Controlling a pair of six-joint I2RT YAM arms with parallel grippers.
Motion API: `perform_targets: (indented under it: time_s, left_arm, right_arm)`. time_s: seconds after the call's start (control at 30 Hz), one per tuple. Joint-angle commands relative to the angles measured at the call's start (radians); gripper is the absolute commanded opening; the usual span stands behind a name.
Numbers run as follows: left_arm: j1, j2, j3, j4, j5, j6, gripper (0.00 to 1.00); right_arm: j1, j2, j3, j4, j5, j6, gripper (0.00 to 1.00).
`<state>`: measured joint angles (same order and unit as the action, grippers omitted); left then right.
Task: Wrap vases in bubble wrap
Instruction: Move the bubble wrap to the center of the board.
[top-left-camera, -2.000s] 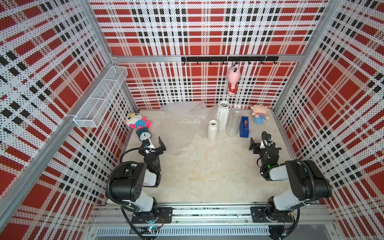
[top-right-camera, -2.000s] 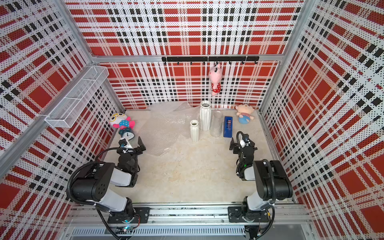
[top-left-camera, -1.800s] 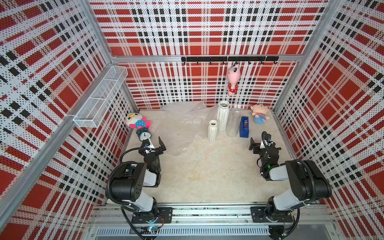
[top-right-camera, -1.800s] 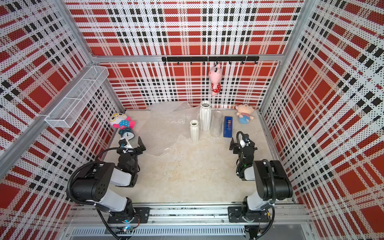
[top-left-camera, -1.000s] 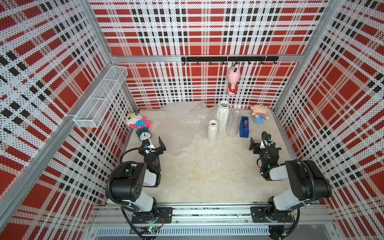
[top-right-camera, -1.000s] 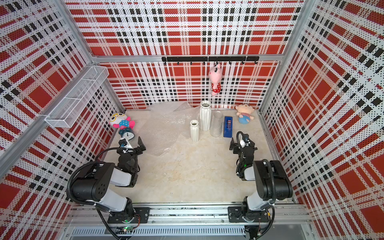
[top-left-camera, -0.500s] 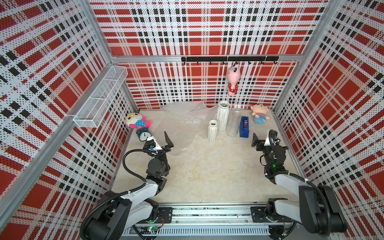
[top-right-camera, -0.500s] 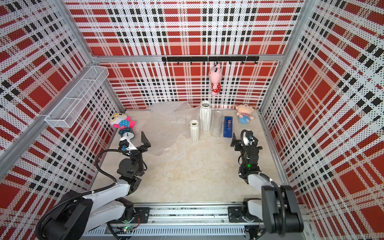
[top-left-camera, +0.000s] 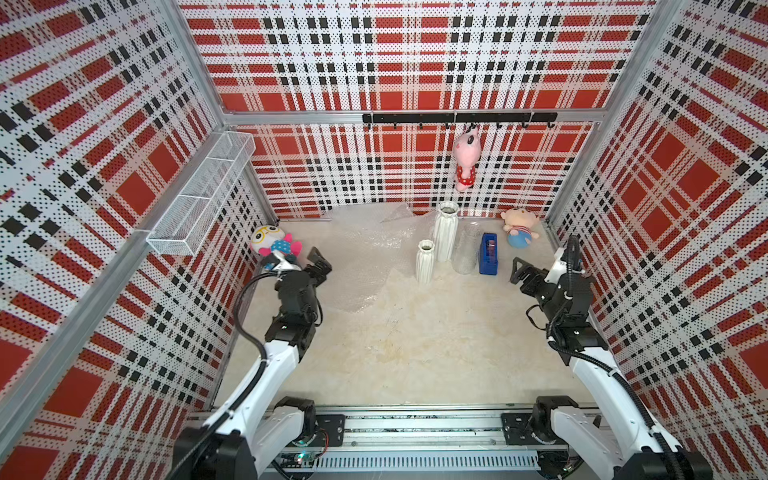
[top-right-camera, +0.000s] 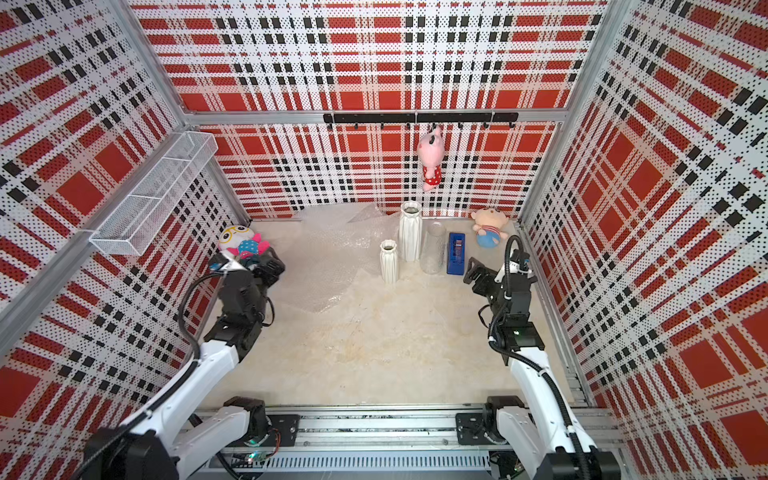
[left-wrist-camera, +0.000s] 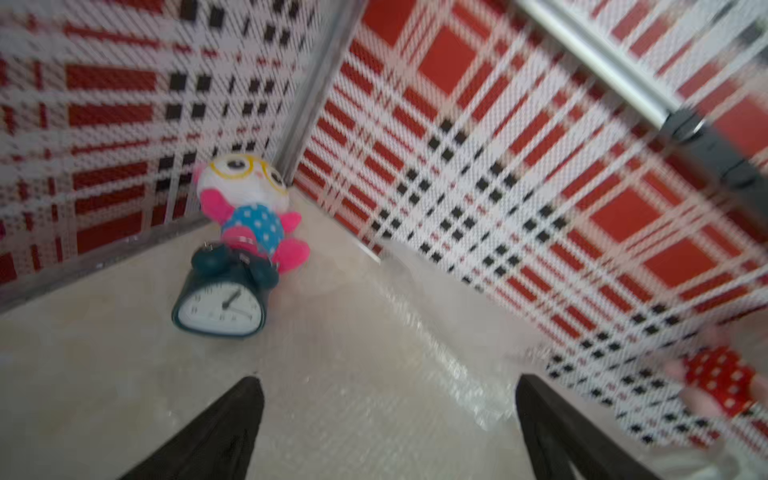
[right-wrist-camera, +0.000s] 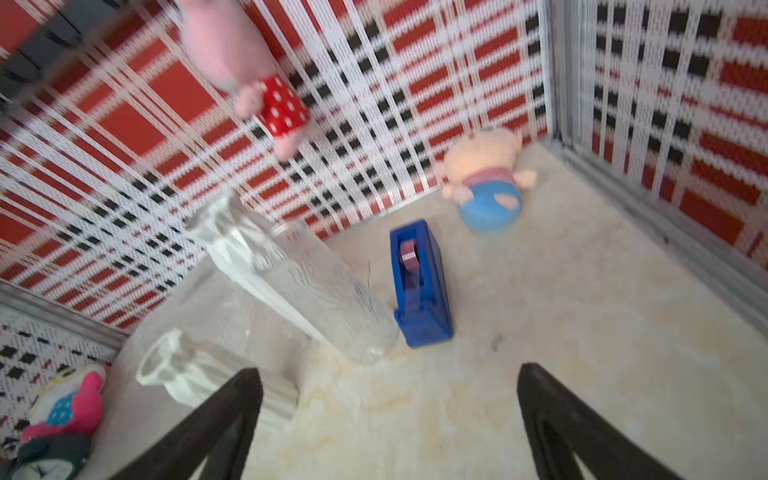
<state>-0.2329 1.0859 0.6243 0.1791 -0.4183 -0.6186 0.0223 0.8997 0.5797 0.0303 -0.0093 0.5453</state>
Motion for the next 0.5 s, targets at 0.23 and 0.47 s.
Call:
perform_targets:
  time_s: [0.23,0.47]
  left_arm:
    - [-0.376,0.548,0.409,-0.390,-0.125,0.122,0.98]
    - [-0.398,0.782,0.561,-0.510,-0.081,0.174,0.98]
  right_arm:
    - [0.015,-0.013,-0.018,-0.094,-0.046,0.051,1.00]
    - [0.017,-0.069,-0.005,-0.151,-0.008,0.024,1.00]
